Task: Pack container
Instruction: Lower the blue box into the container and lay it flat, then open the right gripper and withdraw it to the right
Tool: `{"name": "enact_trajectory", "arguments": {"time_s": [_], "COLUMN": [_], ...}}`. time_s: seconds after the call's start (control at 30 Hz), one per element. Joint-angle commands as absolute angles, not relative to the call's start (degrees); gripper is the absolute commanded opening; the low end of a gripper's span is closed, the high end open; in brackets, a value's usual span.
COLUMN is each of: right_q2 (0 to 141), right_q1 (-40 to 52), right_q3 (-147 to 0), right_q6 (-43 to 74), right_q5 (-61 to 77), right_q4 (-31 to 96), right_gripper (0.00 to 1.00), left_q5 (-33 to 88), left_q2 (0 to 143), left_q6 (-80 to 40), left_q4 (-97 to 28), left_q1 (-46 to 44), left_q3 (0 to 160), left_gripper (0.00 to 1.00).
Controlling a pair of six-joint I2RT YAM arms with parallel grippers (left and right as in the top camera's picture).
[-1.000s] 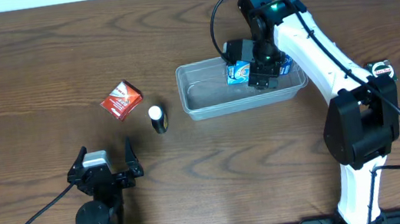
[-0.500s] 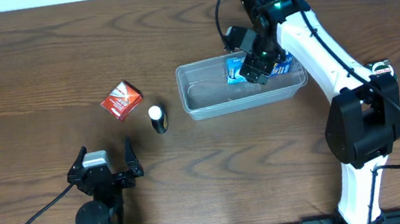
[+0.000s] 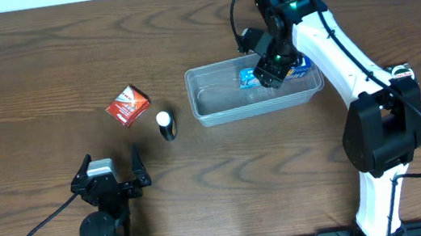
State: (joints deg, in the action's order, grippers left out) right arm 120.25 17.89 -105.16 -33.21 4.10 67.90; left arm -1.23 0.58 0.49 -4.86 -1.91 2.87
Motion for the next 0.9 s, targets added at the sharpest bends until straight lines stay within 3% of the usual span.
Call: {"name": "enact_trajectory", "arguments": {"time_s": [0.0, 0.1, 0.2, 0.5, 0.87], "right_q2": [118.4, 118.4, 118.4, 118.4, 118.4], "right_q1": [17.5, 17.5, 17.5, 17.5, 17.5], "right_q3": [-105.1, -105.1, -105.1, -105.1, -105.1], "right_q6": [-30.8, -30.2, -30.2, -27.7, -35.0], "right_q5": [5.4, 5.6, 6.7, 7.1, 3.9], "right_q4": [67.9, 68.2, 68.8, 71.2, 73.3], "right_gripper": [0.63, 0.41, 0.34, 0.36, 0.37], "left_q5": [-0.6, -0.6, -0.6, -0.6, -0.6], "left_q2": [0.2, 0.2, 0.2, 0.2, 0.2], "left_q6": [1.5, 1.5, 1.5, 1.5, 1.5], "left_q4": [-5.7, -5.7, -5.7, -5.7, -5.7], "left_q1": [-1.5, -1.5, -1.5, -1.5, -1.5], "left_q3": [1.1, 1.1, 1.1, 1.1, 1.1], "left_gripper": [0.98, 0.98, 0.98, 0.98, 0.98]}}
